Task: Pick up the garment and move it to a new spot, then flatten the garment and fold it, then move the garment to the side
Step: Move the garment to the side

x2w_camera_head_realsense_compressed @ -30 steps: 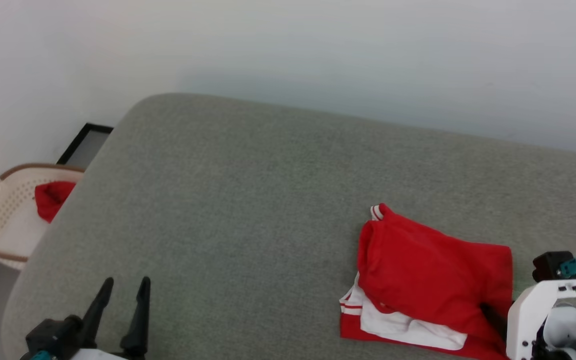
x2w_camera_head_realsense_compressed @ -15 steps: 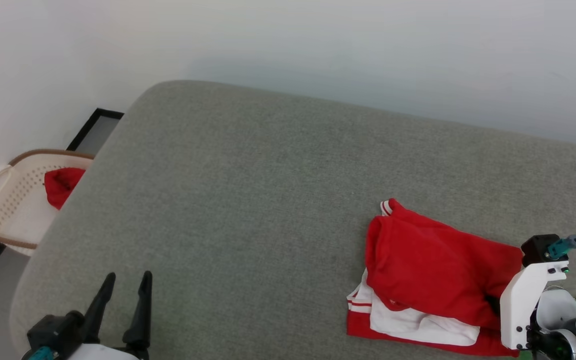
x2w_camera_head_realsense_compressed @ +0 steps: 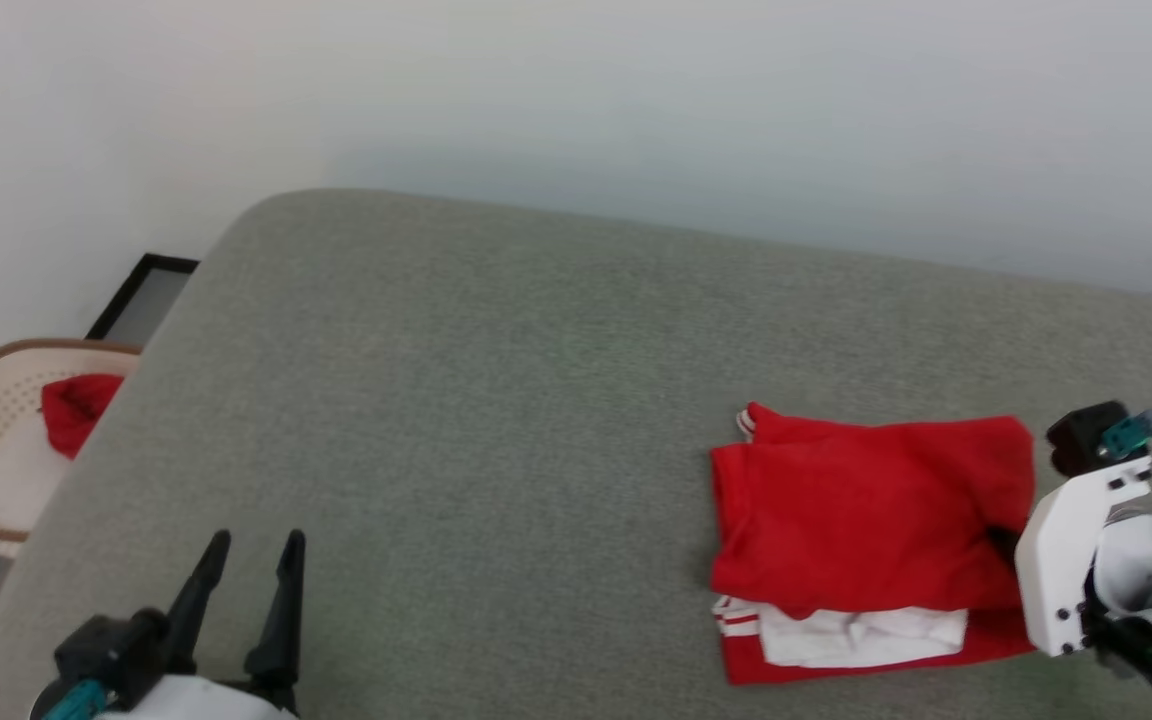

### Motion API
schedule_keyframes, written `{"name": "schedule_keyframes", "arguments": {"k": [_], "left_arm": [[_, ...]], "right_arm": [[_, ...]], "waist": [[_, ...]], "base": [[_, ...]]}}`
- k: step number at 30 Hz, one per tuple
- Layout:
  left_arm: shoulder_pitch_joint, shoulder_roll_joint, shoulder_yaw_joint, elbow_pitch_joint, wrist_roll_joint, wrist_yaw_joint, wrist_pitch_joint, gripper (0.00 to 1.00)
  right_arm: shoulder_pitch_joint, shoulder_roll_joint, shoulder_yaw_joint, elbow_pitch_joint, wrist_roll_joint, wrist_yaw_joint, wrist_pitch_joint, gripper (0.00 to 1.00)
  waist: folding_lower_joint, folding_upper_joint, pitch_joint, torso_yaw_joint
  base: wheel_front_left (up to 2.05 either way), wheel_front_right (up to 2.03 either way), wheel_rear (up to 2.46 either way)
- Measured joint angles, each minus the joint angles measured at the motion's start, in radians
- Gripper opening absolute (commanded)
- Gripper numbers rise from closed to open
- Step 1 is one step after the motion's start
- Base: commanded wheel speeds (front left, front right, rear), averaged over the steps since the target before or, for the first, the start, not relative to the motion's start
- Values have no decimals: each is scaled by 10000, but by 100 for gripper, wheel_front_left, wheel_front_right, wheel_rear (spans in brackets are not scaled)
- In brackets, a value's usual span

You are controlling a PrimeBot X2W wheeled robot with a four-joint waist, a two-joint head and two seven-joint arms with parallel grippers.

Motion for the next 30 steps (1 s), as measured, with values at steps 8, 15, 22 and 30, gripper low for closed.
{"name": "schedule_keyframes", "arguments": {"k": [8,15,22,30], "left_arm": [[-713,86,-481,-58,63,0,0,100],[-1622,105,-1012,-98,107,0,-2,100],[-2515,247,-1377,-178,180,0,-2,100],[-3426,485,-1733,-173,194,0,-2,100]], "right_arm": [[-525,-957,201,-280,-2,0,-115,0],[-1383,-2050,548,-276,236,2,-543,0],[-2354,-2696,984,17,324,6,-957,0],[-3389,-3455,1756,583,360,6,-1860,0]], "waist": [[0,0,174,-509],[0,0,660,-1026],[0,0,1227,-1738],[0,0,1896,-2632]], "base": [[0,0,0],[0,0,0],[0,0,0],[0,0,0]]}}
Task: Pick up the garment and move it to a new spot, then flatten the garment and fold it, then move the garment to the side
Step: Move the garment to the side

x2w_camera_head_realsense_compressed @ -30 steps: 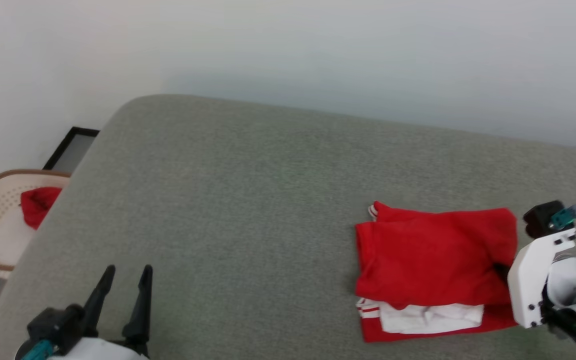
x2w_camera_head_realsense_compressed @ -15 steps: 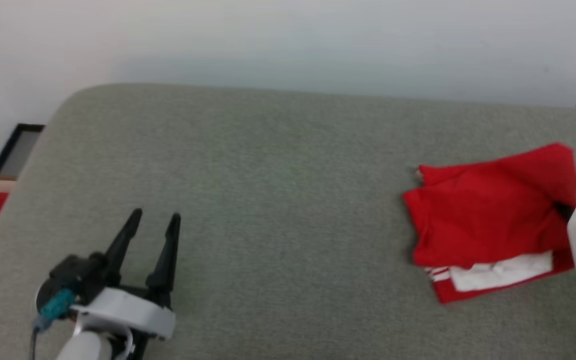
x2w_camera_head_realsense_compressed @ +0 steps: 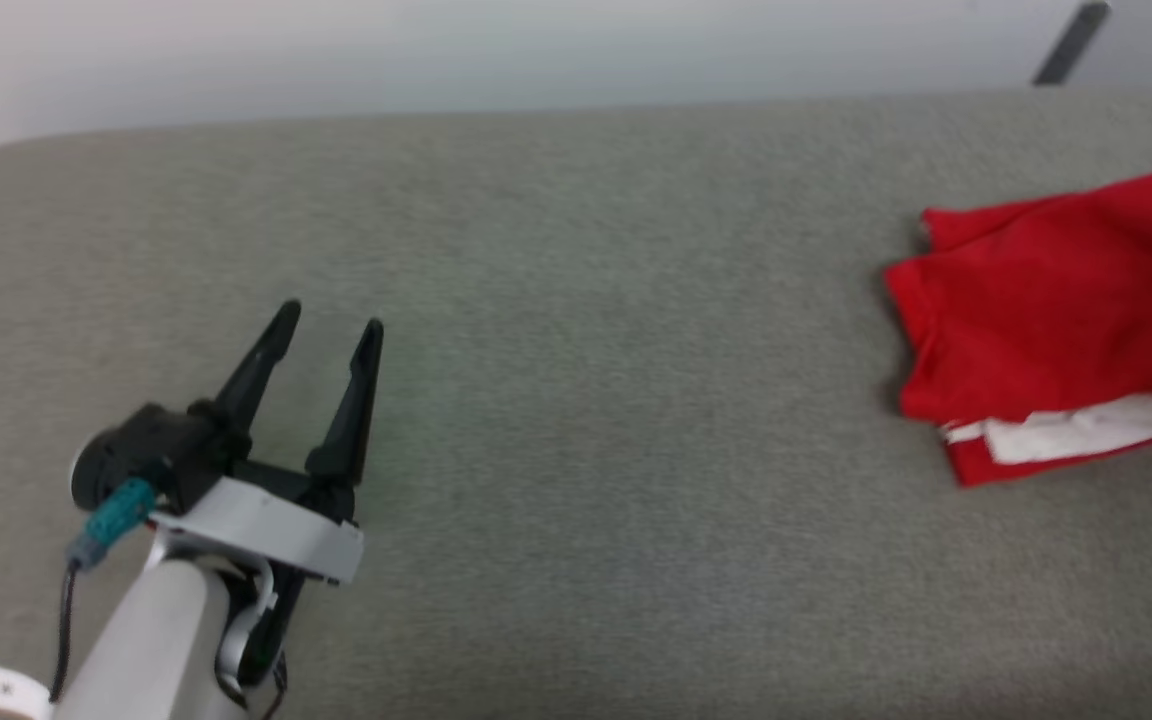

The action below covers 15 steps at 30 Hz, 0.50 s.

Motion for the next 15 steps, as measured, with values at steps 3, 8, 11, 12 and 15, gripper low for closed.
{"name": "schedule_keyframes", "arguments": {"k": [3,8,11,12,15], "left_arm": [[-333,96,-134,15,-2,0,0,100],[-880,221,-437,58,-25,0,0,100],[-1199,253,-631,92,-38,0,0,100],[-1297,278,-704,105,-50,0,0,100],[-1600,313,-899,155,-52,0,0,100]], "right_arm": [[-430,-257,318,274,-77,0,-382,0],[-1165,-648,895,798,-311,0,-963,0],[-1567,-838,1225,1172,-395,0,-1379,0],[-1695,-895,1340,1308,-445,0,-1507,0],[-2075,-1053,1632,1743,-587,0,-1871,0]], "waist": [[0,0,263,-309],[0,0,725,-751],[0,0,1012,-964],[0,0,1108,-1027],[0,0,1399,-1192]], "base": [[0,0,0],[0,0,0],[0,0,0],[0,0,0],[0,0,0]]}}
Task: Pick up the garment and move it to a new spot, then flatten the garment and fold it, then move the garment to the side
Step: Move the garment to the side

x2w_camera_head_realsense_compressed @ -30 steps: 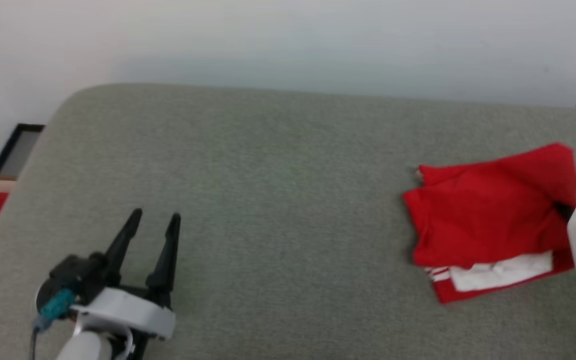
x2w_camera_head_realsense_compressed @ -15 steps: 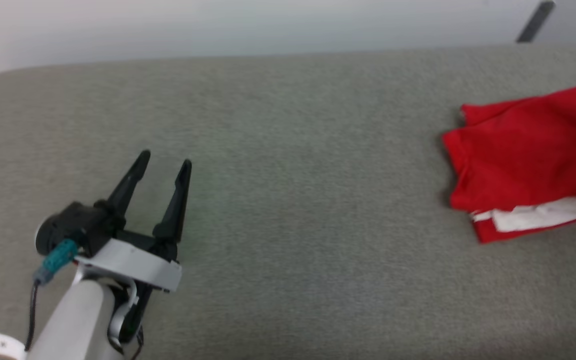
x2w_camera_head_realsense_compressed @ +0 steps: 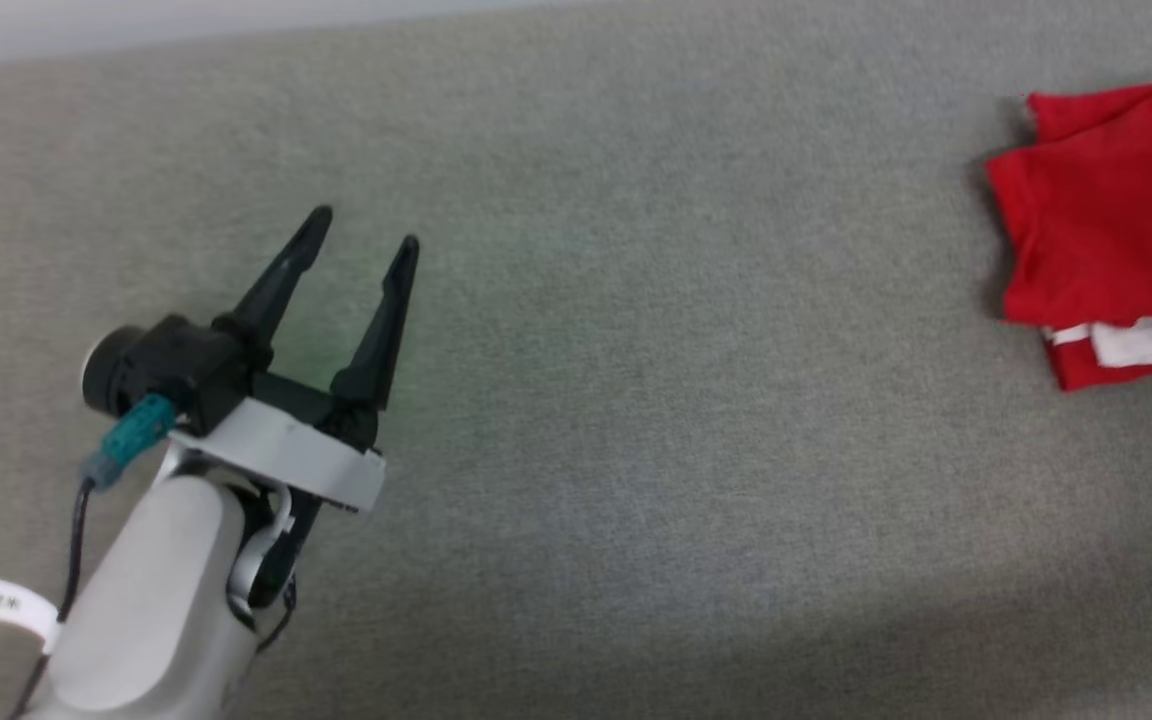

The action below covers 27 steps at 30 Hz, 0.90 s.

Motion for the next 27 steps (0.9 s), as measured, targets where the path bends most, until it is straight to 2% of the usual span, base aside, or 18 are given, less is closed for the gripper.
{"name": "schedule_keyframes", "arguments": {"k": [8,19,27], "left_arm": [[-512,146,-282,128,-29,0,0,100],[-891,345,-522,167,-46,0,0,100],[-1141,426,-836,228,-136,0,0,100]], "right_arm": [[-660,-65,445,1338,-242,0,-811,0],[-1237,449,750,2986,-681,2,-1572,0],[-1542,800,535,4084,-846,2,-2144,0]], "waist": [[0,0,664,-350],[0,0,1203,-711],[0,0,1457,-711]], "base": [[0,0,0],[0,0,0],[0,0,0]]}}
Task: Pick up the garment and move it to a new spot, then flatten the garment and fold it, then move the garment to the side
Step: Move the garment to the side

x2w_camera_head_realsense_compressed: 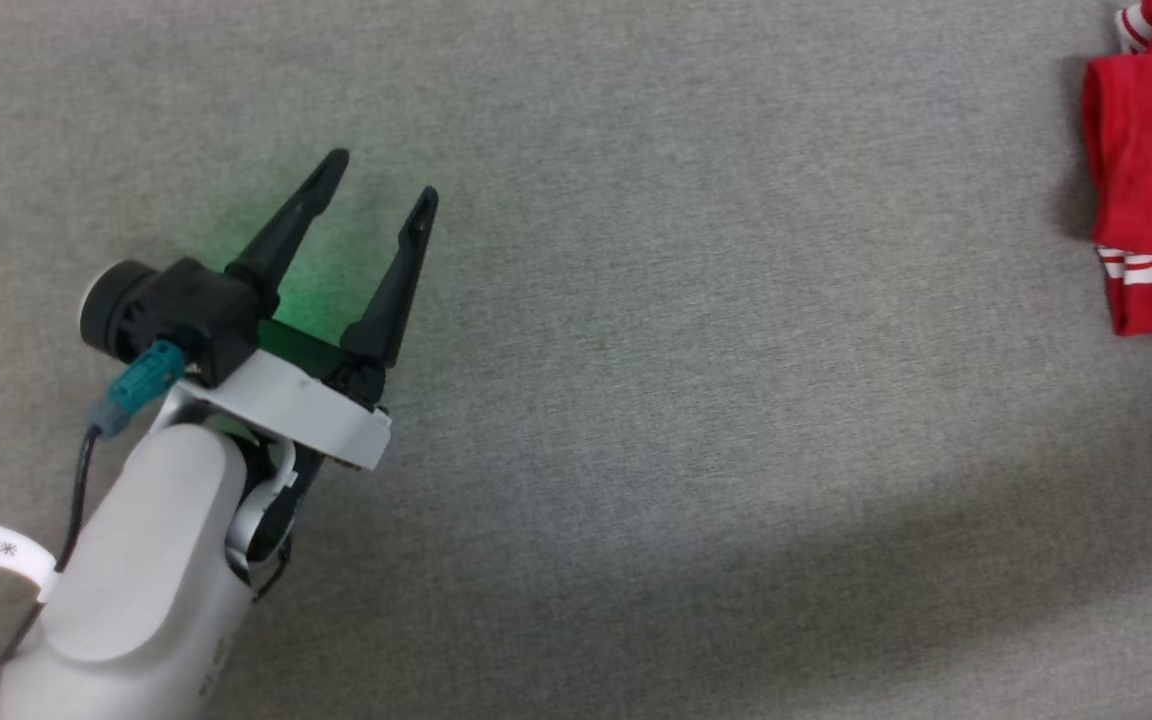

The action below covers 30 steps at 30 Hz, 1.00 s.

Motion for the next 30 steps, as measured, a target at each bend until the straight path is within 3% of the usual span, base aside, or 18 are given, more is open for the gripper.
{"name": "schedule_keyframes", "arguments": {"k": [4,9,10,12,23,30], "left_arm": [[-132,-8,-84,38,-42,0,0,100],[-145,-17,-113,65,-117,0,0,100],[-145,-21,-111,71,-128,0,0,100],[-142,-35,-92,79,-184,0,0,100],[315,-207,169,144,-192,0,0,100],[1074,-245,583,221,-186,0,0,100]], "right_arm": [[-147,123,-201,562,-249,0,-267,7],[-297,286,-470,1206,-539,-2,-692,45],[-318,345,-525,1308,-564,-2,-794,56],[-359,481,-564,1526,-857,-2,-947,100],[-758,1047,-963,2395,-1636,0,-1935,100],[-630,1651,-1607,2625,-1304,-2,-2832,100]], "waist": [[0,0,14,148],[0,0,4,371],[1,0,-5,417],[0,0,-35,501],[0,0,-686,833],[0,0,-1414,1040]], "base": [[0,0,0],[0,0,0],[0,0,0],[0,0,0],[0,0,0],[0,0,0]]}}
